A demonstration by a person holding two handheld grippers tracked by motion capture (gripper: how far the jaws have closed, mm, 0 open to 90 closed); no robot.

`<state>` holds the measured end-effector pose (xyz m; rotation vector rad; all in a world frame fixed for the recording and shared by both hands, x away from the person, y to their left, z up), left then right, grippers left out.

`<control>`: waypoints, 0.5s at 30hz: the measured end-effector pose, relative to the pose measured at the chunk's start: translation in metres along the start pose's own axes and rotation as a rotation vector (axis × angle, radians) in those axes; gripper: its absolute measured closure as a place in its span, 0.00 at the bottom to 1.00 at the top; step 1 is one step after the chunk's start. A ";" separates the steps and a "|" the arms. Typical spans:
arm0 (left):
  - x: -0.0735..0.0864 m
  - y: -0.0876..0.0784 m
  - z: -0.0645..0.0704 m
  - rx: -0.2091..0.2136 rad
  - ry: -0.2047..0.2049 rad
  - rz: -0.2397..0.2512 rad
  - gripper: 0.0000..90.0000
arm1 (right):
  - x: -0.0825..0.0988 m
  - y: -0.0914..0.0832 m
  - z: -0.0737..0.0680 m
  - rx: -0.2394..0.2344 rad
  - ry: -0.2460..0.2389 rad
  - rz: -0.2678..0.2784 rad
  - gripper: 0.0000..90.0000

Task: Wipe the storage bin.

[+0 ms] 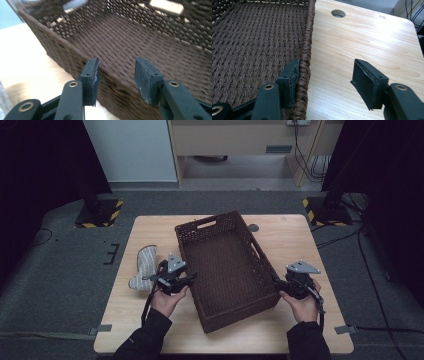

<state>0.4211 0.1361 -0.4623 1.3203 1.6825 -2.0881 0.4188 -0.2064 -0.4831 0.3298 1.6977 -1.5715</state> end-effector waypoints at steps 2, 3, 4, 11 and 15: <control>-0.005 0.002 -0.008 -0.003 -0.024 0.019 0.58 | -0.001 0.001 0.001 0.005 0.001 0.004 0.45; -0.007 0.004 -0.011 0.002 -0.032 0.016 0.56 | -0.001 0.001 0.001 0.007 0.000 0.004 0.45; -0.007 0.006 -0.013 0.005 -0.032 0.014 0.56 | -0.001 0.001 0.002 0.007 -0.004 0.006 0.45; -0.003 0.016 -0.013 -0.002 -0.038 -0.011 0.54 | -0.002 0.002 0.003 -0.001 0.006 0.009 0.44; -0.001 0.014 -0.009 -0.019 -0.029 -0.011 0.56 | -0.003 -0.004 0.000 -0.028 0.020 0.042 0.43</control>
Point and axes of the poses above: each handheld gripper's, and its own axes: y roughly forward along the jaws, x roughly out of its underside, z roughly to its right, the point moved 6 cm from there along y, roughly forward along the jaws, and after that the axes turned 11 degrees about -z, right-handed, at the moved point
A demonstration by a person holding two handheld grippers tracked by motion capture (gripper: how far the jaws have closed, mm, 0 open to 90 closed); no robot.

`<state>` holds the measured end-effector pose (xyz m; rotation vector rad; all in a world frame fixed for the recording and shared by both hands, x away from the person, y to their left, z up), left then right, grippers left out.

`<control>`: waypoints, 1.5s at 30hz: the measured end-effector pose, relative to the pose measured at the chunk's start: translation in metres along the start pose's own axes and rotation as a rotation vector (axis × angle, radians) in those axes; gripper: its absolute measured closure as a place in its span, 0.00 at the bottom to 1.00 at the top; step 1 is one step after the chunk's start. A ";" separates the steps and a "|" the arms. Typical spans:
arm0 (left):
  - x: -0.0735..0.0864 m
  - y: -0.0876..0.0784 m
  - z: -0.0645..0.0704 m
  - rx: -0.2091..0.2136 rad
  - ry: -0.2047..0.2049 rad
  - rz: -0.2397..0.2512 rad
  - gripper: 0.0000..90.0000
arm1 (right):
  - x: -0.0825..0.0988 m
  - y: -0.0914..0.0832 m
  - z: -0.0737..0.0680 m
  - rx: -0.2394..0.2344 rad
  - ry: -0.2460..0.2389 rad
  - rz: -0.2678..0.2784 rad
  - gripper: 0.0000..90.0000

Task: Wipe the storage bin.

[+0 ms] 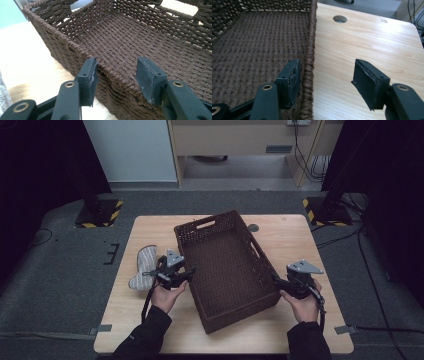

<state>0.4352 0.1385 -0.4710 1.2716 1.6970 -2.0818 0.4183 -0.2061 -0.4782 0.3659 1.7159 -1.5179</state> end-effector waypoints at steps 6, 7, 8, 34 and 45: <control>0.005 -0.006 0.005 -0.009 -0.009 -0.004 0.55 | 0.001 -0.003 -0.007 -0.007 -0.014 -0.006 0.41; 0.007 -0.008 0.007 -0.010 -0.008 -0.002 0.55 | 0.003 -0.002 -0.007 -0.003 -0.017 -0.015 0.41; 0.008 -0.009 0.008 -0.010 -0.005 -0.002 0.55 | 0.004 0.000 -0.006 0.003 -0.018 -0.024 0.42; -0.003 -0.001 -0.014 -0.028 -0.029 0.001 0.55 | 0.002 -0.002 0.011 0.052 0.013 0.022 0.41; 0.003 -0.011 -0.008 -0.012 -0.010 -0.007 0.54 | 0.009 0.006 0.019 0.081 0.034 -0.021 0.43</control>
Point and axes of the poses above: each handheld gripper's, and its own axes: y roughly forward along the jaws, x roughly out of its underside, z roughly to its right, the point moved 6 cm from there along y, roughly forward along the jaws, and after that the axes turned 11 degrees about -z, right-handed, at the moved point
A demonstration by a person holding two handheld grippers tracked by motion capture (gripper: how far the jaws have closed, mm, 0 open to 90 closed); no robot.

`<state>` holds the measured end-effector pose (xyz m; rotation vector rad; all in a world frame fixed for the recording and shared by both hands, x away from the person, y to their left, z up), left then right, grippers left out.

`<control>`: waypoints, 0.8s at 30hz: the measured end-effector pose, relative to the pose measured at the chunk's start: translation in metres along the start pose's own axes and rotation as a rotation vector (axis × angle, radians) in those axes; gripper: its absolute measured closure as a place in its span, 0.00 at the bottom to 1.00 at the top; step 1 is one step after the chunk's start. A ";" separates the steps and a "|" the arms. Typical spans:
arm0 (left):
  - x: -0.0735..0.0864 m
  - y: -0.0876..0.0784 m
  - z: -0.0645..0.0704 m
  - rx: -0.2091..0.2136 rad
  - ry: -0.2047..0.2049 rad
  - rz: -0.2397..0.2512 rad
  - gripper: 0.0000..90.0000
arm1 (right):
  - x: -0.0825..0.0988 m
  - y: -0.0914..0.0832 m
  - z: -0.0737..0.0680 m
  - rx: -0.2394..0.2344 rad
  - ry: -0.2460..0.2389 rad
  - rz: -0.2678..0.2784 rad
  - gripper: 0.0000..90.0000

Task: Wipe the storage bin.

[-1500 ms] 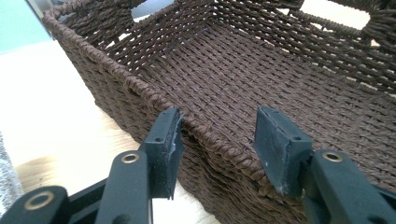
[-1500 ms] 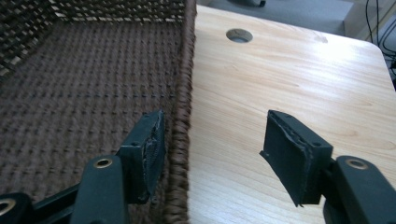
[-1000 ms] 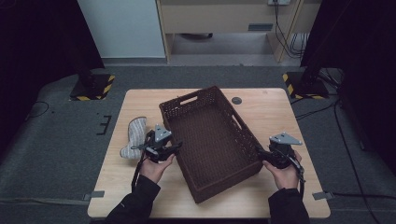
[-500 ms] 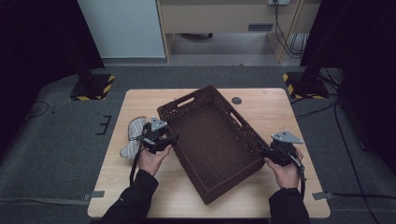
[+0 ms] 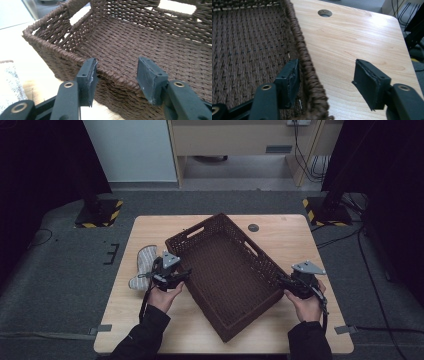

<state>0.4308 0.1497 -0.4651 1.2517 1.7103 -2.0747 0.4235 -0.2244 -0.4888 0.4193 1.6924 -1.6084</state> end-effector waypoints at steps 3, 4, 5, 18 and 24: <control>-0.004 0.000 -0.008 -0.007 -0.007 0.003 0.52 | -0.001 0.001 0.004 0.005 0.003 0.002 0.43; -0.006 0.000 -0.013 -0.012 -0.013 0.007 0.52 | -0.001 0.001 0.003 0.010 0.003 0.002 0.43; -0.007 0.001 -0.017 -0.014 -0.026 0.011 0.51 | -0.002 0.001 0.004 0.015 -0.005 0.001 0.44; -0.010 0.017 -0.033 -0.054 -0.043 -0.006 0.44 | -0.007 0.004 0.007 0.040 -0.003 0.035 0.41; -0.005 0.012 -0.029 -0.067 -0.059 -0.010 0.44 | -0.009 -0.009 0.000 0.004 0.008 0.077 0.38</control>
Point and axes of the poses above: each handheld gripper's, and its own axes: y roughly forward along the jaws, x roughly out of its underside, z roughly to its right, the point moved 6 cm from there along y, roughly forward along the jaws, and after that the axes turned 11 degrees about -z, right-handed, at the moved point
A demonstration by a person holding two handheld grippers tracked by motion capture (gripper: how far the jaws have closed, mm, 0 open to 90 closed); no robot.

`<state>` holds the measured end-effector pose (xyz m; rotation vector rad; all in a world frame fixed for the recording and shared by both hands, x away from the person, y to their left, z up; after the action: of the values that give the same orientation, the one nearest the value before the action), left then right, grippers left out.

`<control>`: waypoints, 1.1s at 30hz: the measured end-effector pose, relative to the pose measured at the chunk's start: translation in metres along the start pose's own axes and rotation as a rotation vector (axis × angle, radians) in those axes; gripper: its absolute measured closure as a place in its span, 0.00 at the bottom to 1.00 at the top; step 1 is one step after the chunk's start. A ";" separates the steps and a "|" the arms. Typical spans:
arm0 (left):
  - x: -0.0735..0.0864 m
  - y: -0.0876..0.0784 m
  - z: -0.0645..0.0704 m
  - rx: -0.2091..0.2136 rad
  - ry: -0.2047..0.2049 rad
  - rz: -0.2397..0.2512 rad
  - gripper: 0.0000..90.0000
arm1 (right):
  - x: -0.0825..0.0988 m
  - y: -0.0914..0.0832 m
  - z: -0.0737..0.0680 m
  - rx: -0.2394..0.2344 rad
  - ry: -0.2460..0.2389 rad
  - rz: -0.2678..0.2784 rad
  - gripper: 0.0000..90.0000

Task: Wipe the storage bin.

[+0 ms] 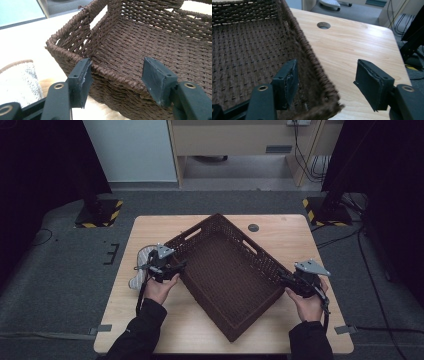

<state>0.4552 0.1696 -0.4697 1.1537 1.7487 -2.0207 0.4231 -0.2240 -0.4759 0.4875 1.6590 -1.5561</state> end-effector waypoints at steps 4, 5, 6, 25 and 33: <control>0.004 -0.006 0.003 -0.004 0.012 0.014 0.44 | 0.003 0.004 -0.003 -0.001 -0.009 -0.028 0.38; 0.005 -0.007 0.004 -0.005 0.018 0.016 0.44 | 0.004 0.005 -0.003 0.004 -0.009 -0.033 0.38; 0.005 -0.009 0.005 -0.005 0.026 0.017 0.44 | 0.005 0.006 -0.002 0.010 -0.009 -0.042 0.40; -0.004 0.004 -0.041 0.004 -0.054 0.008 0.39 | 0.003 0.013 0.014 0.067 0.019 -0.025 0.42; -0.001 0.002 -0.042 0.018 -0.055 0.010 0.43 | -0.007 -0.002 0.006 0.022 0.011 0.034 0.39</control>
<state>0.4744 0.2072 -0.4692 1.0995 1.6987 -2.0469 0.4274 -0.2287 -0.4688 0.5345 1.6353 -1.5510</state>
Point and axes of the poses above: each handheld gripper's, and its own axes: y roughly forward along the jaws, x roughly out of its underside, z roughly to its right, the point moved 6 cm from there along y, roughly forward along the jaws, and after that the axes turned 11 degrees about -z, right-handed, at the moved point
